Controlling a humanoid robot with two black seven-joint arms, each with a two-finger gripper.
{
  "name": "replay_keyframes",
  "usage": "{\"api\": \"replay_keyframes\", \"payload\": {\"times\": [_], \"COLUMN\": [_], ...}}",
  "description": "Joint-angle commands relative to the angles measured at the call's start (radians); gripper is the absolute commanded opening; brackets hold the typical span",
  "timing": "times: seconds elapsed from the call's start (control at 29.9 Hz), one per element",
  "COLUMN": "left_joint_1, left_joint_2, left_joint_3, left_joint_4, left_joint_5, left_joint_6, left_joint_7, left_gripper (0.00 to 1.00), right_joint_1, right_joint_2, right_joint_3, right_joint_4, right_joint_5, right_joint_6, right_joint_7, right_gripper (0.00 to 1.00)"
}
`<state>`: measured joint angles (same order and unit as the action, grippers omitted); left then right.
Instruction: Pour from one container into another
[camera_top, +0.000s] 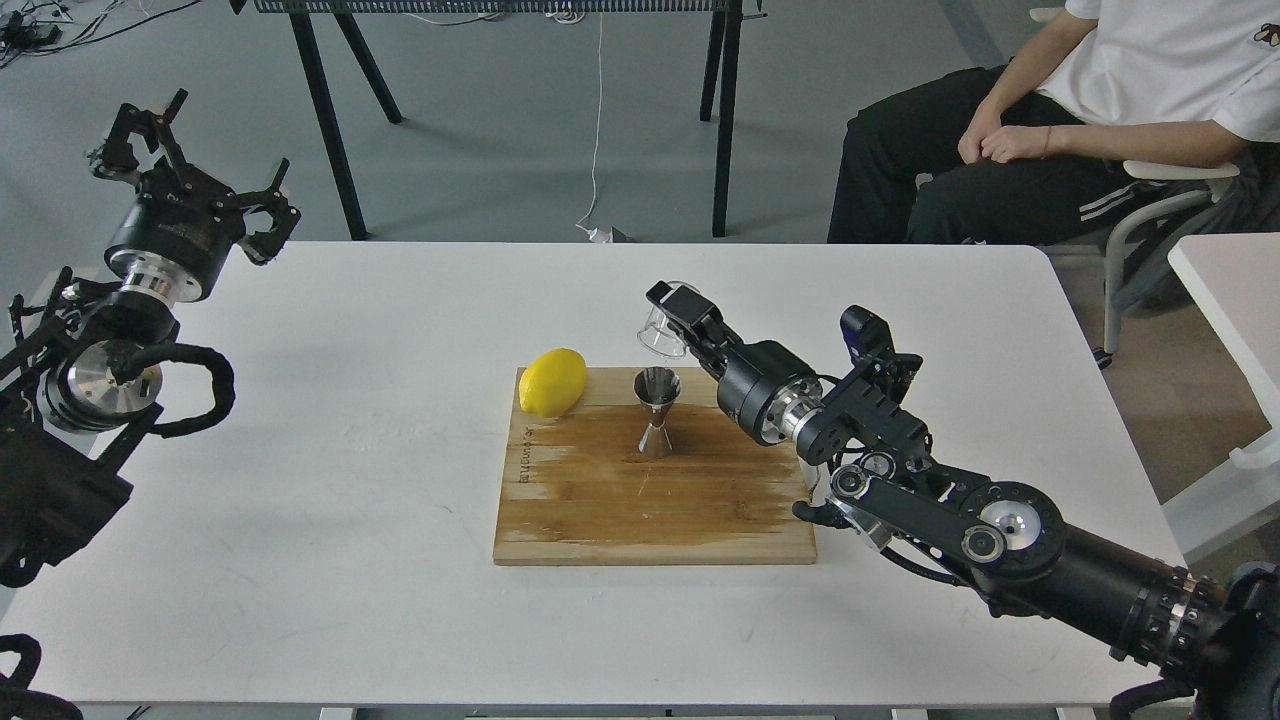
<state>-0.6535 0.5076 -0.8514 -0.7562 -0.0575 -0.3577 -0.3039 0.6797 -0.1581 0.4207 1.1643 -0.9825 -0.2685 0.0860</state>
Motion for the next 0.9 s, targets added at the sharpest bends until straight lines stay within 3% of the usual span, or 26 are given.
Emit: {"api": "replay_keyframes", "payload": {"times": [0.0,0.6,0.74,0.87], "left_joint_1": [0.0,0.0,0.0,0.0], "left_joint_2": [-0.001,0.0,0.0,0.002], "left_joint_3": [0.0,0.0,0.0,-0.001], "left_joint_4": [0.0,0.0,0.0,0.0], "left_joint_5": [-0.001,-0.001,-0.001,-0.001], "left_joint_6": [-0.001,0.0,0.0,0.0], "left_joint_7": [0.0,-0.001,-0.001,-0.001], "left_gripper": [1.0,1.0,1.0,1.0], "right_joint_1": [0.001,0.024,0.027,0.015], "right_joint_2": [-0.001,-0.069,-0.09,-0.121], "right_joint_3": [0.0,-0.077,-0.057,0.01], "right_joint_4": [0.002,0.002,0.014,0.064], "right_joint_5": [-0.036,-0.13,-0.078,0.163], "right_joint_6": [0.0,-0.02,-0.018,-0.003], "right_joint_7": [0.015,0.084,0.075,0.066], "right_gripper": [0.3,0.3,0.3,0.3]}}
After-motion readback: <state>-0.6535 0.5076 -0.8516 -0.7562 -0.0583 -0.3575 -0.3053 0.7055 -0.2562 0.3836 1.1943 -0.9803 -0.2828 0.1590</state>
